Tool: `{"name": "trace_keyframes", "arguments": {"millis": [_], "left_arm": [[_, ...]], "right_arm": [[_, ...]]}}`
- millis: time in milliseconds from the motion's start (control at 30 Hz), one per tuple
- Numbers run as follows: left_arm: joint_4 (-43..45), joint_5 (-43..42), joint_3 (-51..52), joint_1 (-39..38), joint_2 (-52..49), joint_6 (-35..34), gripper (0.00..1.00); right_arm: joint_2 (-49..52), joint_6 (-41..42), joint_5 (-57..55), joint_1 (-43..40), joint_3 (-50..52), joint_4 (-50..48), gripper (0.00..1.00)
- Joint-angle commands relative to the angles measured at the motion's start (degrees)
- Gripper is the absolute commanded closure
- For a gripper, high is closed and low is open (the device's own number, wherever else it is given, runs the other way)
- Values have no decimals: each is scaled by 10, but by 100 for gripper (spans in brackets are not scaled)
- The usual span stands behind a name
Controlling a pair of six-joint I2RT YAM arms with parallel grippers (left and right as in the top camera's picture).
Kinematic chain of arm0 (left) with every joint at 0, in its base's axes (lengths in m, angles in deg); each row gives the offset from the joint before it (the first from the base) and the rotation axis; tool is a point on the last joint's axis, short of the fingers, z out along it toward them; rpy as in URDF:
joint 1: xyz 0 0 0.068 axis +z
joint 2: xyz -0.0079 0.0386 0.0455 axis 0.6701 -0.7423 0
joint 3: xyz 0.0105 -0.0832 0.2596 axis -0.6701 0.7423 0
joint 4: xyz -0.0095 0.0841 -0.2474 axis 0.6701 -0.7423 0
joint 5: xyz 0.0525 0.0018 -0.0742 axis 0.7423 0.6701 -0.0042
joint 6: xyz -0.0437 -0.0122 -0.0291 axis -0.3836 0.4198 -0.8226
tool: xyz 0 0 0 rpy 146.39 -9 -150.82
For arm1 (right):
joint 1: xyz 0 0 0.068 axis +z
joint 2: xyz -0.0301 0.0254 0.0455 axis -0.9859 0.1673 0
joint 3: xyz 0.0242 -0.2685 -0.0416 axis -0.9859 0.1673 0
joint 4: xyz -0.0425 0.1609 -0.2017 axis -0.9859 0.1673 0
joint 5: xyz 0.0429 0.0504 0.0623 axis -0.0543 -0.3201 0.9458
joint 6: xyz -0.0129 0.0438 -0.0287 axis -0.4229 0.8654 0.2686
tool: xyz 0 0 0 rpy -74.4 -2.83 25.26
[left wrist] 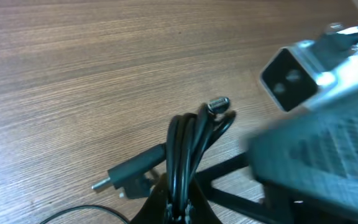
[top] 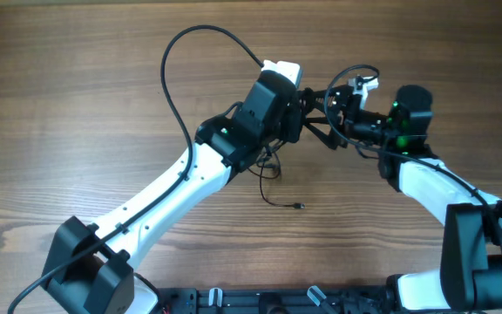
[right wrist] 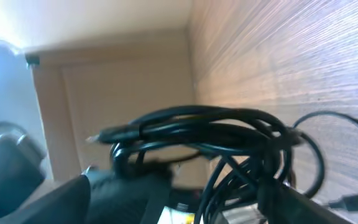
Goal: Untangle cables
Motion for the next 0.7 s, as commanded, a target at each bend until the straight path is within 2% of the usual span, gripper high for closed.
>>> {"name": "trace_keyframes", "arguments": {"millis": [0, 67, 133, 167, 233, 333, 400, 433, 500, 567, 667], "left_arm": [[-2, -18, -6, -19, -4, 13, 96], [-9, -18, -6, -19, -4, 14, 96], [-10, -19, -6, -19, -4, 13, 96], [-10, -20, -6, -19, -4, 14, 96], [-12, -69, -6, -19, -4, 43, 96], [-19, -78, -6, -17, -4, 61, 96], [-30, -18, -6, -4, -3, 57, 96], [-37, 29, -6, 5, -3, 40, 96], [-50, 123, -6, 34, -4, -48, 96], [-50, 111, -6, 61, -4, -102, 96], [-51, 61, -6, 87, -4, -114, 96]], "right_arm": [[0, 62, -94, 12, 2, -2, 26], [0, 59, -113, 12, 2, -2, 43], [0, 47, -127, 12, 2, -1, 73], [0, 41, -134, 11, 2, -1, 78], [0, 17, -174, 11, 2, 19, 96], [0, -17, -184, 8, 2, 43, 96], [0, -63, -186, -12, 2, 77, 96], [0, -69, -186, -26, 2, 100, 96], [0, -104, -168, -68, 2, 135, 96], [0, -122, -135, -97, 2, 135, 96], [0, -156, -94, -126, 2, 110, 96]]}}
